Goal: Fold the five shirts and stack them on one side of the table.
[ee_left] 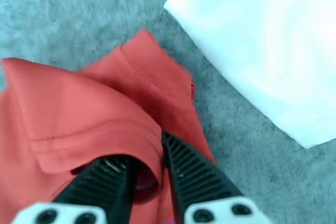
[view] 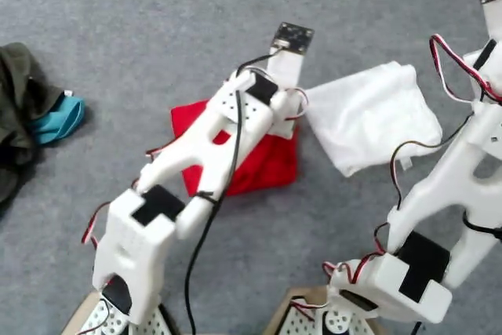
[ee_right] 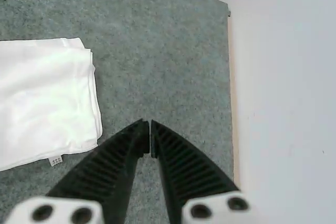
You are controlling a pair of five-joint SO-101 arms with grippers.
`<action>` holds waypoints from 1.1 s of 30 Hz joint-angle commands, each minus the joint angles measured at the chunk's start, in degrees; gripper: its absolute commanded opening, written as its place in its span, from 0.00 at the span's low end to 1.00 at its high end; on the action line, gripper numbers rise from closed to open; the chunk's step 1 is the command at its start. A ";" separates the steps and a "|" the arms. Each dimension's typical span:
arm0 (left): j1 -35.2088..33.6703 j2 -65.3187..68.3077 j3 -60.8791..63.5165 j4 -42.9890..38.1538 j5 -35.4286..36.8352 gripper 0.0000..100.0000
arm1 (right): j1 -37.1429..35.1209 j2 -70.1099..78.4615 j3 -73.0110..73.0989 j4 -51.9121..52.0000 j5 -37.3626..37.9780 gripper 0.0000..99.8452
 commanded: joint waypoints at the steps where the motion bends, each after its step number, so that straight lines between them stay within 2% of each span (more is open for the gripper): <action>1: 0.31 -0.35 -5.05 0.35 0.35 0.03 | 0.88 -1.36 -0.13 -1.14 0.35 0.01; 3: 0.57 0.09 -6.11 2.29 0.35 0.06 | 0.79 -1.36 -0.04 -1.14 0.35 0.01; 5: 0.48 0.09 -6.90 4.66 0.70 0.15 | 0.62 -1.19 -0.04 -1.14 0.35 0.01; 8: -1.10 -0.35 -7.16 6.95 5.45 0.26 | 0.53 0.22 -0.31 -1.14 0.35 0.01; 11: -3.47 -0.88 -8.22 7.30 7.65 0.27 | -0.79 1.63 -0.48 -1.14 0.35 0.01; 15: -9.36 -4.40 -16.84 13.98 7.56 0.27 | -5.54 2.42 -0.04 -0.70 0.35 0.01; 18: -15.78 -5.80 -23.08 18.46 7.56 0.23 | -12.84 3.03 -0.04 1.67 0.18 0.01; 21: -22.99 -5.89 -25.80 23.47 7.47 0.10 | -24.00 5.76 3.12 5.54 -0.62 0.01; 23: -27.30 -5.71 -25.63 26.73 4.22 0.02 | -31.47 8.57 7.25 5.98 -2.46 0.01; 30: -37.76 -7.65 -13.67 30.33 -5.63 0.03 | -50.64 13.67 16.13 6.68 -8.18 0.01; 33: -41.36 -12.40 -2.07 26.73 -6.95 0.03 | -56.35 15.43 18.59 6.33 -9.93 0.01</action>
